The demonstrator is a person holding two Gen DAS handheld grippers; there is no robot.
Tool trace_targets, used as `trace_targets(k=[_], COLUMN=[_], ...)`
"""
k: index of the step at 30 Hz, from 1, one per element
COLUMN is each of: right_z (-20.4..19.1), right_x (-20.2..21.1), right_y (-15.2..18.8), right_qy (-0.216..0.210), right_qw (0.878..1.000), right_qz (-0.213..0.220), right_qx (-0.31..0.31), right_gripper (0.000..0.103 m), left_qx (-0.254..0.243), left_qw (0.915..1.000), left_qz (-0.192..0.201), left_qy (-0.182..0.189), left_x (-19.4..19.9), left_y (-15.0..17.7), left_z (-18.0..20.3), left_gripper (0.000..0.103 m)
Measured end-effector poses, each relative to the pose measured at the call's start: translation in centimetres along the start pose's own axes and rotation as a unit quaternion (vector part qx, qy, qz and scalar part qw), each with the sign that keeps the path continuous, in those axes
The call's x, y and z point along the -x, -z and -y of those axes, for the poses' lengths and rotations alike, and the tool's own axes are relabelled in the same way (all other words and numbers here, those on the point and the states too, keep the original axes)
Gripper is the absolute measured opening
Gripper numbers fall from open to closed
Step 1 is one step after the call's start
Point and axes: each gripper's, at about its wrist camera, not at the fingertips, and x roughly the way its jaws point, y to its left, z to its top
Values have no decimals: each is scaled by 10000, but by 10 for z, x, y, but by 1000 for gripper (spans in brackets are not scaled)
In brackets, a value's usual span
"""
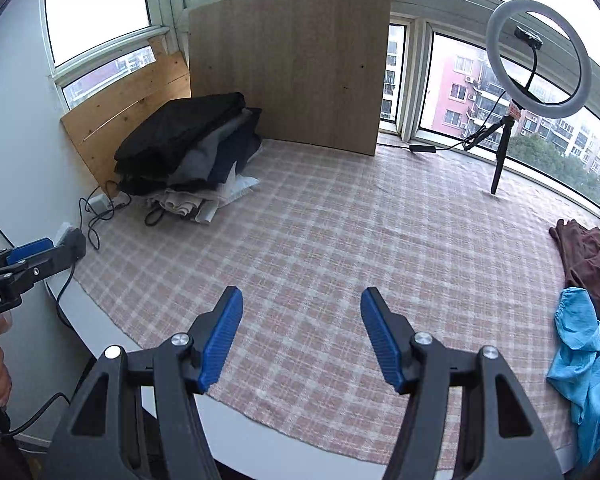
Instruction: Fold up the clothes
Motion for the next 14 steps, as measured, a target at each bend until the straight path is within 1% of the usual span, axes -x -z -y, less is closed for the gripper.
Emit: trace_targets(k=[6, 8, 11, 14], right_z=[10, 12, 12, 9], right_x=[18, 20, 20, 19], right_y=[11, 13, 15, 16], right_qy=[-38, -51, -115, -140], right_qw=[9999, 9999, 9998, 9997], right_qz=[129, 147, 125, 112], right_qx=[58, 63, 89, 134], right_gripper=[61, 61, 61, 61], left_qx=[101, 82, 19, 14], left_qw=[9999, 9999, 9999, 9997], left_qz=[-13, 43, 111, 204], left_qy=[-35, -66, -124, -144], left_x=[11, 17, 24, 31], left_y=[10, 10, 9, 9], left_z=[11, 15, 19, 20], left_gripper=[66, 66, 71, 71])
